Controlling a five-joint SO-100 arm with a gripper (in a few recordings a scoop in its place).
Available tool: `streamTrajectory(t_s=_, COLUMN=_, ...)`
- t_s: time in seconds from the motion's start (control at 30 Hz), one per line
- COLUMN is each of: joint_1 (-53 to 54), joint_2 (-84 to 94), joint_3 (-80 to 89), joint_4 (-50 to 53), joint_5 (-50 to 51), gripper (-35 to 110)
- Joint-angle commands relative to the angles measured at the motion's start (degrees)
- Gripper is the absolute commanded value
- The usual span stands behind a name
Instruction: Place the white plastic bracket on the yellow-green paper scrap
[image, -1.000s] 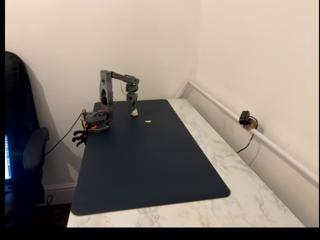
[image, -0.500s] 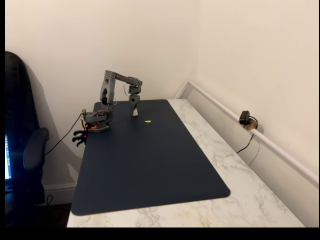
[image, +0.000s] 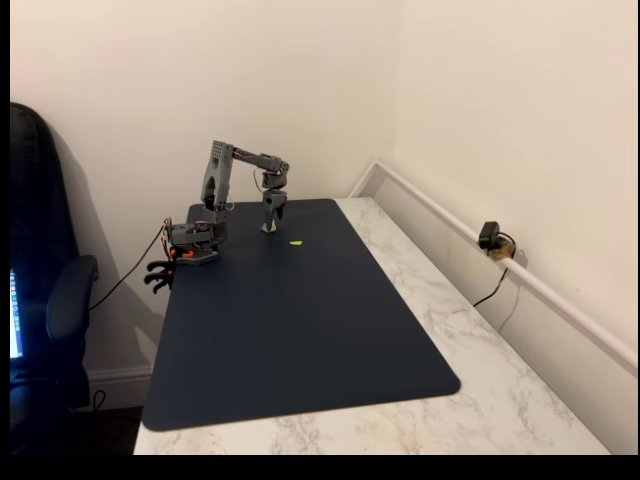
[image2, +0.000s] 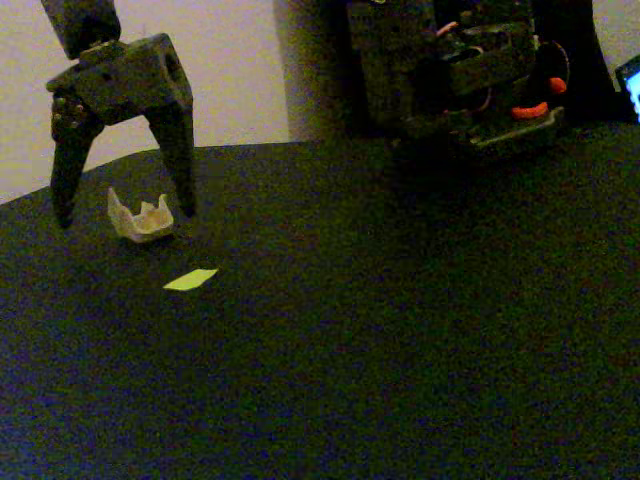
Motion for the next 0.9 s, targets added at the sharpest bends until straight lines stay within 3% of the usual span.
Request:
streamTrajectory(t_s=0.0, joint_1=1.9, joint_2=3.5, joint_3=-1.1, joint_4=1.0, joint_5=1.3, gripper=47)
streamTrajectory(t_s=0.27, joint_1=2.9, joint_2=4.4, joint_3=1.8, joint_4=0.4, joint_5=3.3, gripper=45)
streamTrajectory(t_s=0.53, joint_1=3.3, joint_2=5.8, joint_3=4.1, joint_4=0.0, joint_5=4.7, gripper=20)
streamTrajectory(t_s=0.87, joint_1=3.9, joint_2=9.8, joint_3=9.1, joint_4=-1.3, joint_5=6.3, gripper=10)
